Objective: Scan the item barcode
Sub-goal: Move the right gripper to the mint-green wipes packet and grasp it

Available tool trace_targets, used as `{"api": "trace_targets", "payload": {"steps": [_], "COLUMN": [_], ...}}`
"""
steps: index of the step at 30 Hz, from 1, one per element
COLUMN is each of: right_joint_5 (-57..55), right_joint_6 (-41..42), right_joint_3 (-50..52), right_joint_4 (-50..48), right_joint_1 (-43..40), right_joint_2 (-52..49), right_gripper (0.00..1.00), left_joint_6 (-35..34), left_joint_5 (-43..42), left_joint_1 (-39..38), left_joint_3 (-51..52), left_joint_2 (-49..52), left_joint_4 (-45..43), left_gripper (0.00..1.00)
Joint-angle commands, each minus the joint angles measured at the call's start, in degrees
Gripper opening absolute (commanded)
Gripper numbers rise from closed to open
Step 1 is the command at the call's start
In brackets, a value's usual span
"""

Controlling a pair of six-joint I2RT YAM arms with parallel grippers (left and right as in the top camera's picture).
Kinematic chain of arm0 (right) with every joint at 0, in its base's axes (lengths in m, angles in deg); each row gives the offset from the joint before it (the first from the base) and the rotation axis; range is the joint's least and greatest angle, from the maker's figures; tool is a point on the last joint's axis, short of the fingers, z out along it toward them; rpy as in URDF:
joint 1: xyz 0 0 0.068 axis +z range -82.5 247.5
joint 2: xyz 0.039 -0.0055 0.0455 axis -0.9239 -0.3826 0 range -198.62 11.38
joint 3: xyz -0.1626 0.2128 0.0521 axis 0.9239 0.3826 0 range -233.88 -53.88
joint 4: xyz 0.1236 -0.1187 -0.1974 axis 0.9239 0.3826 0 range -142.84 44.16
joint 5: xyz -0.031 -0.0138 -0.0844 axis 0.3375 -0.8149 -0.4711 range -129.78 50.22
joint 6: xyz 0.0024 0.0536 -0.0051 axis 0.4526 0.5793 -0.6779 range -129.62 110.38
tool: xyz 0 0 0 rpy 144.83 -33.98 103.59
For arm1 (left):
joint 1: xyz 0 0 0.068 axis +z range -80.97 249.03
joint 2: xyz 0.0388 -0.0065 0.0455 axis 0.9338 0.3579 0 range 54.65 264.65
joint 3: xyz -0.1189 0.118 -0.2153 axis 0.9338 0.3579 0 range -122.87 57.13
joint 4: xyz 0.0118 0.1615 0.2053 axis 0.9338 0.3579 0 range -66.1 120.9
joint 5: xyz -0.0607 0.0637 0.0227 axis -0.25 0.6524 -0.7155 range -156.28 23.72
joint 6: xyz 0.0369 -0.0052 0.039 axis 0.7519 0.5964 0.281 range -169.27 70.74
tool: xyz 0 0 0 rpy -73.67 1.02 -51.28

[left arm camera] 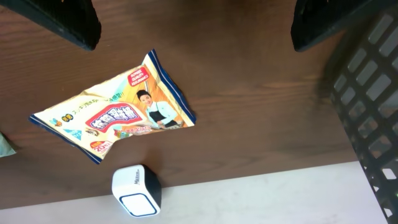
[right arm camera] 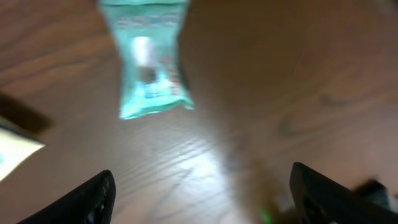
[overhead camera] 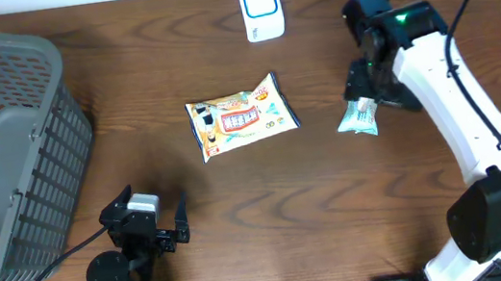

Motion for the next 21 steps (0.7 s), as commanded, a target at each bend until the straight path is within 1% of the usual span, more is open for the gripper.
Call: {"api": "trace_targets", "payload": {"steps": [1, 3, 4, 7, 9, 10, 13, 18, 21], "right_joint_5": [-2.19, 0.81, 4.33, 18.34, 28.52, 31.23, 34.93, 35.21, 35.21], "right_joint_6": [0.22, -1.46, -3.43, -11.93, -16.92, -18.05, -18.16, -18.53, -17.70], "right_joint_3": [2.32, 5.44, 7.82, 15.82, 21.90, 24.17, 30.10, 37.55, 40.61], "right_joint_4": [-0.11, -2.51, -5.05, -15.58, -24.20, -27.21, -34.82, -47.12, -52.63], "right_joint_1": [-4.07, -6.40, -7.96, -12.92, -16.48, -17.88, -20.76, -20.96, -20.90], "right_joint_2": [1.29, 1.29, 1.33, 1.38, 1.38, 1.38, 1.38, 1.38, 1.36], "right_gripper": [0.86, 0.86, 0.86, 0.86, 0.88, 0.87, 0.86, 0.87, 0.82], "left_joint_6": [0.96, 0.96, 0.96, 0.96, 0.96, 0.96, 0.96, 0.96, 0.96], "left_joint_5": [-0.74, -0.74, -0.74, -0.74, -0.74, -0.74, -0.74, -0.74, -0.74], "left_joint_1": [0.31, 0.31, 0.31, 0.31, 0.31, 0.31, 0.31, 0.31, 0.31], "left_joint_3": [0.90, 0.90, 0.90, 0.90, 0.90, 0.90, 0.90, 0.90, 0.90], "left_joint_2": [-0.28, -0.28, -0.28, -0.28, -0.28, -0.28, -0.28, -0.28, -0.28], "left_joint_4": [1.25, 1.25, 1.25, 1.25, 1.25, 1.25, 1.25, 1.25, 1.25], "left_gripper": [0.98, 0.98, 0.98, 0.98, 0.98, 0.98, 0.98, 0.98, 0.98]}}
